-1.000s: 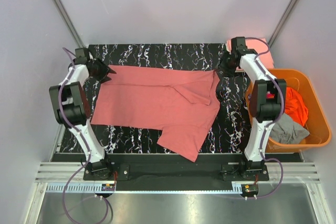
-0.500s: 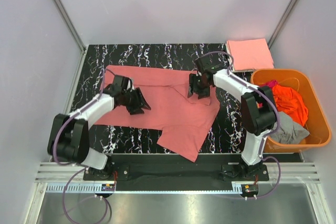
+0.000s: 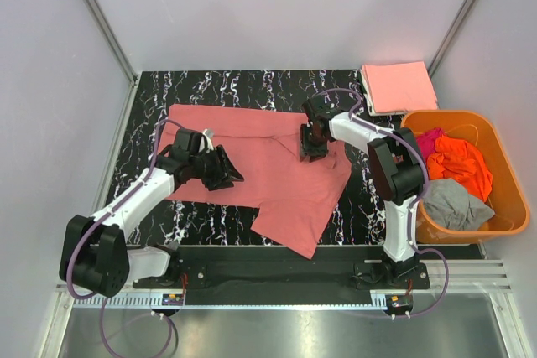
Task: Fold and stack the t-shirts
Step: Fold the tshirt
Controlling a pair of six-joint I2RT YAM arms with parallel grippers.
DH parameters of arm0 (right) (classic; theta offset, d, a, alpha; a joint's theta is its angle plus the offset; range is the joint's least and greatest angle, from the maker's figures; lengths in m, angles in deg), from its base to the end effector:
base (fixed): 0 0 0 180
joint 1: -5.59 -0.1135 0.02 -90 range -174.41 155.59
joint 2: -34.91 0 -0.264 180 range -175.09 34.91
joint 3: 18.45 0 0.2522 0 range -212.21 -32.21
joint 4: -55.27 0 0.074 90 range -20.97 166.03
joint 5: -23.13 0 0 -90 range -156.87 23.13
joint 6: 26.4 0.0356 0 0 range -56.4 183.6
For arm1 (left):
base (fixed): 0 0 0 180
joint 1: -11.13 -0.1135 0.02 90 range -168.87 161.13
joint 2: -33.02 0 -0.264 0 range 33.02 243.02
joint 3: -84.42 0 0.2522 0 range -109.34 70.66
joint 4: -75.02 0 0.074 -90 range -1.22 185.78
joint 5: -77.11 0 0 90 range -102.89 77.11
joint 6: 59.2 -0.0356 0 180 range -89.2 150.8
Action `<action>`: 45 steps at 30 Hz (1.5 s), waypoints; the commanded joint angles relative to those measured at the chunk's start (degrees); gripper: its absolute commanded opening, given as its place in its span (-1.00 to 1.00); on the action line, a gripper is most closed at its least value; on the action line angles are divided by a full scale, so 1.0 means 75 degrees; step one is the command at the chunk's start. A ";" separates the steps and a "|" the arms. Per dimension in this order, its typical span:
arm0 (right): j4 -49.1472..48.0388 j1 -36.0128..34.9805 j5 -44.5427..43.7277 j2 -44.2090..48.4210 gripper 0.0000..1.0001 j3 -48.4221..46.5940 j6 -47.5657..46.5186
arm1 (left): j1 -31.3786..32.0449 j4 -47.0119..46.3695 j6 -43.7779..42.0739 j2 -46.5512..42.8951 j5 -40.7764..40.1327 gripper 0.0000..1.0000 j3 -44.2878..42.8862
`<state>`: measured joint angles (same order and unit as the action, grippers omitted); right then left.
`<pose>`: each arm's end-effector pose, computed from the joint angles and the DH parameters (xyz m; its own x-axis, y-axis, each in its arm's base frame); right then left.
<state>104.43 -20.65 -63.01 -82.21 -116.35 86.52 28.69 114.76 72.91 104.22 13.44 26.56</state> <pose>0.3746 0.1873 0.1636 -0.9485 -0.0343 -0.3150 -0.1021 0.9742 0.2011 0.2278 -0.0887 0.2206 -0.9171 -0.3401 -0.2079 -0.1221 0.7360 -0.6659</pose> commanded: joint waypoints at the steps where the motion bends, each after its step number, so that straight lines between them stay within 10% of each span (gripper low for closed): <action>1: -0.0220 -0.0040 -0.0256 -0.0134 -0.20 -0.0313 -0.0032 | 0.0002 -0.0182 0.0046 -0.0294 0.0333 -0.02 0.0102; 10: -0.0114 -0.0040 -0.1334 -0.0005 -0.91 -0.0885 -0.0266 | 0.0002 -0.0182 -0.0094 -0.0189 0.0345 -0.02 0.0067; 17: -0.0103 0.0264 -0.1874 -0.0788 -0.95 -0.2432 -0.0887 | 0.0002 -0.0182 -0.0177 -0.0106 0.0392 -0.02 0.0055; 23: 0.0493 0.0627 -0.1546 -0.1971 -0.60 -0.4493 -0.1286 | -0.0010 -0.0241 -0.0388 0.0279 0.0474 -0.01 -0.0097; 27: 0.1677 0.0651 -0.1102 -0.2232 0.05 -0.5854 -0.1204 | 0.0014 -0.1430 -0.0084 0.0631 0.0848 0.01 -0.0168; 34: 0.1844 0.0873 -0.0341 -0.0476 0.52 -0.4021 -0.0852 | 0.0716 -0.4060 0.2046 0.2165 0.0804 0.00 -0.0857; 45: 0.1199 0.2081 0.0796 0.0639 0.39 -0.2434 -0.0418 | 0.1760 -0.8152 0.6162 0.4779 -0.1669 0.07 -0.2087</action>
<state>115.49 -5.53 -61.18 -80.05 -135.58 82.70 40.73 65.73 109.45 137.44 9.46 15.48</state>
